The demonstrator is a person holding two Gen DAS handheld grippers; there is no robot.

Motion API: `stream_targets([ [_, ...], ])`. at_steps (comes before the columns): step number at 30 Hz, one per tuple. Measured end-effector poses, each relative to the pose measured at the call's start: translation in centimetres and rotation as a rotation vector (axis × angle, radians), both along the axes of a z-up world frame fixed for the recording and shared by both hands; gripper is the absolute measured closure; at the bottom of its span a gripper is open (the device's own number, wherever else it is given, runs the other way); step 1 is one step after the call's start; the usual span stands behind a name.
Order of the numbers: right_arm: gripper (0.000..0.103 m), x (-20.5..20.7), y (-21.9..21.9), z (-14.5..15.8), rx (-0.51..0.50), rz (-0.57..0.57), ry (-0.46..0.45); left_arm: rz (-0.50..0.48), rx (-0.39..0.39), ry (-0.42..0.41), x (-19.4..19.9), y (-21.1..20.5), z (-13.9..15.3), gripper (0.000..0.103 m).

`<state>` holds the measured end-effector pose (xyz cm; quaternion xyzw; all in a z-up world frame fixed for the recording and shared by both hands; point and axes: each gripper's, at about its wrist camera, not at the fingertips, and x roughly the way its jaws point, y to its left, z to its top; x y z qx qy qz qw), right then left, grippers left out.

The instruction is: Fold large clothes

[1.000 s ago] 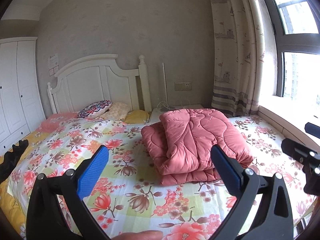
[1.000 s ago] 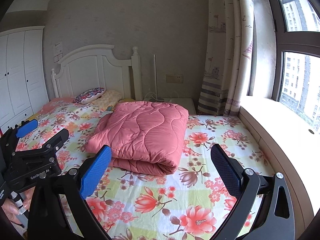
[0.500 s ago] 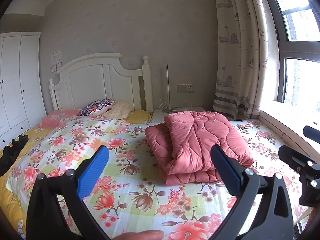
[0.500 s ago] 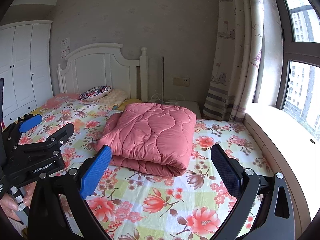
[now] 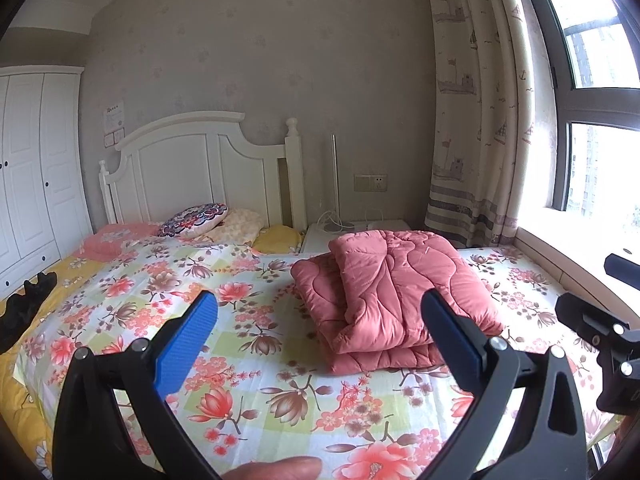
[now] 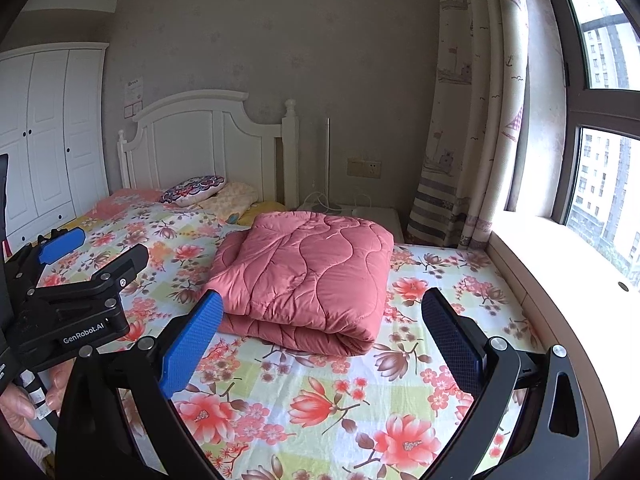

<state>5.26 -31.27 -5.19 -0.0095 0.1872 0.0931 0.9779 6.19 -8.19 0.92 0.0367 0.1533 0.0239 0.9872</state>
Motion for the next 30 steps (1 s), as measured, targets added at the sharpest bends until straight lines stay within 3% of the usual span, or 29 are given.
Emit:
stream_targets([
  [15, 0.006, -0.9, -0.1, 0.6, 0.001, 0.012, -0.014, 0.003, -0.011, -0.03, -1.3, 0.0, 1.1, 0.002],
  [22, 0.006, 0.0, 0.2, -0.5, -0.002, 0.026, 0.012, -0.05, 0.001, -0.016, -0.7, -0.6, 0.5, 0.002],
  [26, 0.006, 2.4, -0.3, -2.1, 0.003, 0.027, 0.055, -0.126, -0.048, 0.114, 3.4, 1.1, -0.9, 0.002],
  [30, 0.006, 7.2, -5.0, -3.0, -0.037, -0.066, 0.108, -0.059, -0.078, 0.253, 10.9, 7.3, -2.2, 0.002],
])
